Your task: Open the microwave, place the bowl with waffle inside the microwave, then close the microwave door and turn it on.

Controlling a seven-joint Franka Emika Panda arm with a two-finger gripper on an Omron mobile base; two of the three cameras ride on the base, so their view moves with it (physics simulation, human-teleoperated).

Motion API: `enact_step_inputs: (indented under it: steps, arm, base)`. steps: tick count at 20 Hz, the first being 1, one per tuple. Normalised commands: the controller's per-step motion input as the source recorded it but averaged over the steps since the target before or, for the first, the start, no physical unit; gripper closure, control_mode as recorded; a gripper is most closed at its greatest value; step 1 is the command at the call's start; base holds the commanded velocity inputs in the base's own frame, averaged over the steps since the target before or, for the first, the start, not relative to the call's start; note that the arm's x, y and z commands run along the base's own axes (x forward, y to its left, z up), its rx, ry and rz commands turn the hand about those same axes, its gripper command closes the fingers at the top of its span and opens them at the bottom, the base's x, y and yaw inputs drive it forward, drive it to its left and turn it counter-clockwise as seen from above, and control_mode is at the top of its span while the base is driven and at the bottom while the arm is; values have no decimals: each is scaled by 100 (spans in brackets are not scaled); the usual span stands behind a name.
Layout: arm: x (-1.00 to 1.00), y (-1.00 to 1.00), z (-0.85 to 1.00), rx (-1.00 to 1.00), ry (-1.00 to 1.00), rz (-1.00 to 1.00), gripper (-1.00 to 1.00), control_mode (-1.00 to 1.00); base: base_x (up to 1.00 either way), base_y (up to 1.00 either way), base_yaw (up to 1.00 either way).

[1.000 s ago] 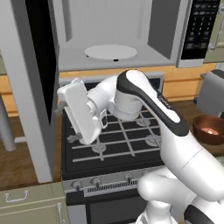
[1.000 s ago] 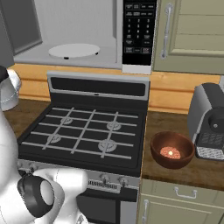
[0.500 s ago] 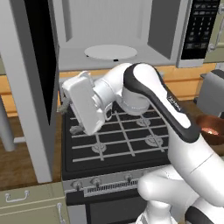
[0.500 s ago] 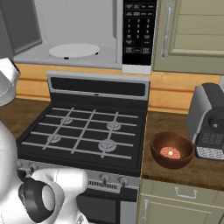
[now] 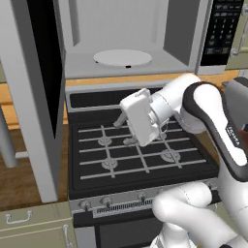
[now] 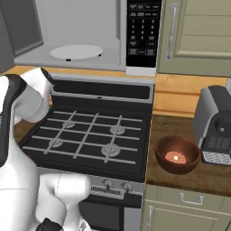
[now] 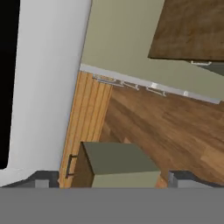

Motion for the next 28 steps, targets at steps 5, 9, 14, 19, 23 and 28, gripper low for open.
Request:
enact_step_inputs:
  steps: [5, 9, 14, 19, 23, 28]
  arm:
    - [15, -100, -78, -42, -30, -23, -100, -100]
    - [4, -100, -48, -63, -26, -22, -100, -100]
    - [38, -100, -51, -51, -12, -26, -100, -100]
    - [60, -100, -19, -49, 0, -29, -100, -100]
    - [49, -100, 0, -59, 5, -28, -100, -100]
    - [55, -99, -36, -52, 1, -28, -100, -100]
  base:
    - [0, 0, 0]
    - [0, 0, 0]
    - [0, 0, 0]
    - [0, 0, 0]
    - [0, 0, 0]
    - [0, 0, 0]
